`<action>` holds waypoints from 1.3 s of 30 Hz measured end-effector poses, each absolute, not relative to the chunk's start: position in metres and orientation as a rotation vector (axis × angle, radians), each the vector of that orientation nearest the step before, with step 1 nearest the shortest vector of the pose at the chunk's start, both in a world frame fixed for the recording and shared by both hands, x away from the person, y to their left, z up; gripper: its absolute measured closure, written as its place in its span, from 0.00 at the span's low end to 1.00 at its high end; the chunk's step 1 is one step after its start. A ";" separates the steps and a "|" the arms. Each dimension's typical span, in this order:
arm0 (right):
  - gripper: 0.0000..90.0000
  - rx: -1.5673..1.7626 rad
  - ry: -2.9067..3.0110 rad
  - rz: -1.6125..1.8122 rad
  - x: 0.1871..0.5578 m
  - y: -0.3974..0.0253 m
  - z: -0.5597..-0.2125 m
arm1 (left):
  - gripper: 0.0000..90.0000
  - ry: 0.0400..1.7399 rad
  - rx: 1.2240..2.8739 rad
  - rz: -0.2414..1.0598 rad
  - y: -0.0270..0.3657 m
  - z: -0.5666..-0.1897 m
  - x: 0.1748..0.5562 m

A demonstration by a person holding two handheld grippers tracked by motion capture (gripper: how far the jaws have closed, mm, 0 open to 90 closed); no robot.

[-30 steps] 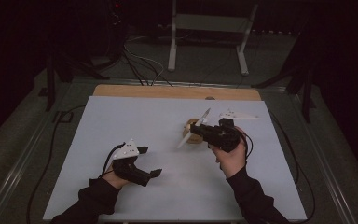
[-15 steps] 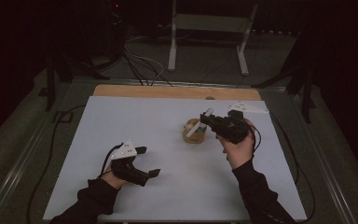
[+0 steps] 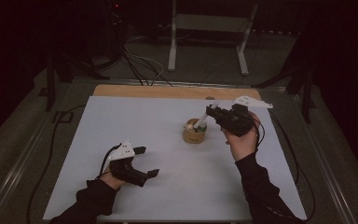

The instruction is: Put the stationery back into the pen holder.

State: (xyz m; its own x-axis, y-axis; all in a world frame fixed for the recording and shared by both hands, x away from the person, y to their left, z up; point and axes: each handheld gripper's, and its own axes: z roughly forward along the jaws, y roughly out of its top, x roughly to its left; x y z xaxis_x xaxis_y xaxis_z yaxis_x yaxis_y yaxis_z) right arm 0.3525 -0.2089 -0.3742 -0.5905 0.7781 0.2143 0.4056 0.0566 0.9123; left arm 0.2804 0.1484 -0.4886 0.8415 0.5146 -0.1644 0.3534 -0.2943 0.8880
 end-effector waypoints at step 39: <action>0.87 1.142 1.990 1.363 0.394 -0.202 -0.388 | 0.00 0.651 1.898 0.175 0.156 -0.491 0.278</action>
